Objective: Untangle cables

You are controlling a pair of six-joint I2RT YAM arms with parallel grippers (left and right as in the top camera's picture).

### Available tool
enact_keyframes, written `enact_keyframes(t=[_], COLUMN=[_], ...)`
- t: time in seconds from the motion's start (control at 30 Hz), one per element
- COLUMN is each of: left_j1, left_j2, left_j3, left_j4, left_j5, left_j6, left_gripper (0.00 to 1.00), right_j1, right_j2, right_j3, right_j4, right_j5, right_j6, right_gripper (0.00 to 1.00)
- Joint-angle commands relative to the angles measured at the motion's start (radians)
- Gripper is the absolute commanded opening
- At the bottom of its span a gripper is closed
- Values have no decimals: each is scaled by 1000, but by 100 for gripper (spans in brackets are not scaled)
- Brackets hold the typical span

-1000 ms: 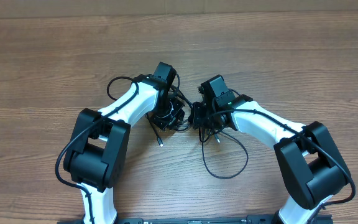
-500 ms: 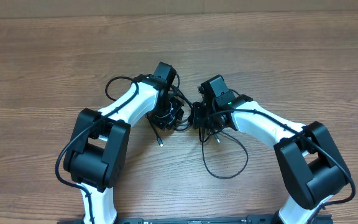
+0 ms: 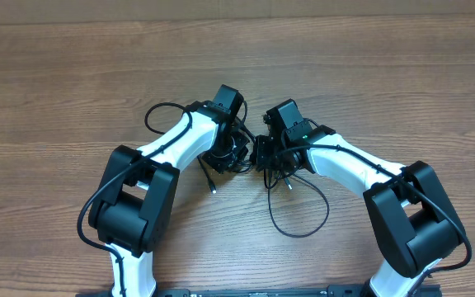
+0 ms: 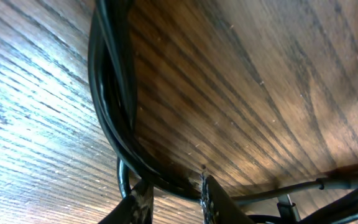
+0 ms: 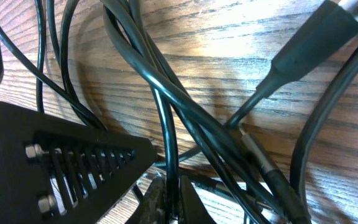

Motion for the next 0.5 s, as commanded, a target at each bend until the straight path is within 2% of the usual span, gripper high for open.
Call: enact_keyframes(t=[0.0, 0.17, 0.23, 0.3, 0.47], left_j1=[-19, -19, -19, -19, -9], left_j2=[18, 18, 18, 18, 17], left_j3=[-2, -46, -59, -64, -63], left_j4=[7, 14, 16, 11, 9], left_j5=[-59, -64, -72, -90, -73], left_j6=[-18, -69, -68, -65, 18], left_gripper=[23, 22, 17, 4, 4], right_j1=[1, 1, 1, 1, 1], right_j2=[4, 4, 4, 4, 4], right_j3=[-6, -6, -6, -6, -6], right_j4=[2, 2, 2, 2, 1], right_j5=[-8, -8, -8, -8, 4], right_j6=[-2, -2, -2, -2, -2], right_gripper=[4, 4, 4, 4, 4])
